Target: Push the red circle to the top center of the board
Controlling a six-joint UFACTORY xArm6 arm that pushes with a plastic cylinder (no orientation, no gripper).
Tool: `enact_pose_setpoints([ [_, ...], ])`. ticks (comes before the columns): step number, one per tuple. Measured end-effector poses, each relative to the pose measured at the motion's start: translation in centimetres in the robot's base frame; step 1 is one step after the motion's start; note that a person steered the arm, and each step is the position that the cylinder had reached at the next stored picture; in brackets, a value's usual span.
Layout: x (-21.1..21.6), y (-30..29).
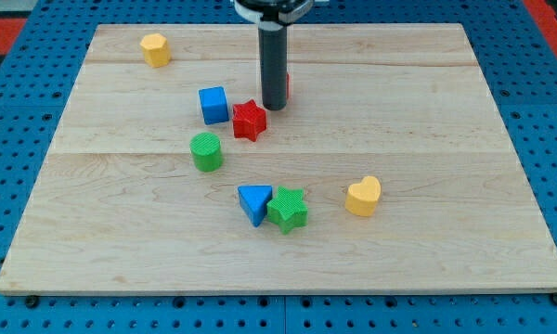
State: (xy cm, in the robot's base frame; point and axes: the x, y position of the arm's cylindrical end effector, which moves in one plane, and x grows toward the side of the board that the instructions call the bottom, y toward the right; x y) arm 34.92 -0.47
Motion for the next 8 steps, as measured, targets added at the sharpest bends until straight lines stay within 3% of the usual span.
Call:
enact_pose_setpoints([
  [2,-7.1,2.1],
  [6,-7.5,2.7],
  [8,4.1,0.6],
])
